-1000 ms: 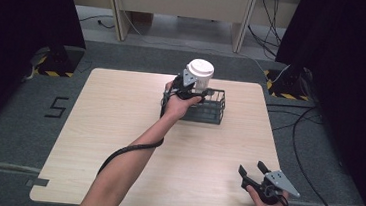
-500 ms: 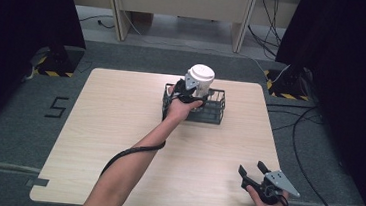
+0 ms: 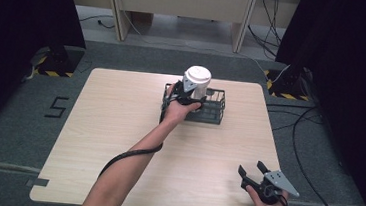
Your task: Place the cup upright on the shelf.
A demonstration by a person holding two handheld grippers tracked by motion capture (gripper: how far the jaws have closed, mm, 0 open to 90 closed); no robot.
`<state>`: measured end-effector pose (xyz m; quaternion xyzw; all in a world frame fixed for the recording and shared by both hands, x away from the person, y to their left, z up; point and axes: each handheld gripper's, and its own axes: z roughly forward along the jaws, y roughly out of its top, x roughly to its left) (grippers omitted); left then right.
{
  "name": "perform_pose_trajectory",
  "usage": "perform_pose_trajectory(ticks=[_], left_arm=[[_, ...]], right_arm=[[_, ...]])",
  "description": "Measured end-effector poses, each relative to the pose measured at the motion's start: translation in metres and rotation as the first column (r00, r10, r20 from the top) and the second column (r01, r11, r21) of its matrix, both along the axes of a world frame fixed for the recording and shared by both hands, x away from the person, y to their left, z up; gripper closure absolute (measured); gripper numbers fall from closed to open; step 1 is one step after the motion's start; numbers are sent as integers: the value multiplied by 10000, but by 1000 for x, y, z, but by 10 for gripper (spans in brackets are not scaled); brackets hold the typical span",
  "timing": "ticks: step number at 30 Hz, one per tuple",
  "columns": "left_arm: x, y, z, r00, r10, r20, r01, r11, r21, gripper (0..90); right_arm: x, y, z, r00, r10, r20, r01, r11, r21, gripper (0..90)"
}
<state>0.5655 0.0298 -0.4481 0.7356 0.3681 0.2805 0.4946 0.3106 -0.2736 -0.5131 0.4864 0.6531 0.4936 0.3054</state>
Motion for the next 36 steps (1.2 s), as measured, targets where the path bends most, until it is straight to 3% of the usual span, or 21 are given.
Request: perform_pose_trajectory(ticks=[7,22,27,36], left_arm=[[-7,4,1,9999,-12,167,16,9997,-234,143],[-24,17,11,9988,-148,472,162,9994,-302,145],[-39,29,13,9979,-240,601,262,9990,-369,145],[-54,53,18,9958,-523,748,549,9979,-338,145]], right_arm=[[0,0,0,10000,-4,-40,4,10000,-9,246],[0,0,0,10000,-2,-43,2,10000,-20,245],[0,0,0,10000,15,-10,-15,10000,-60,245],[0,1,0,10000,17,2,-17,9998,-176,245]])
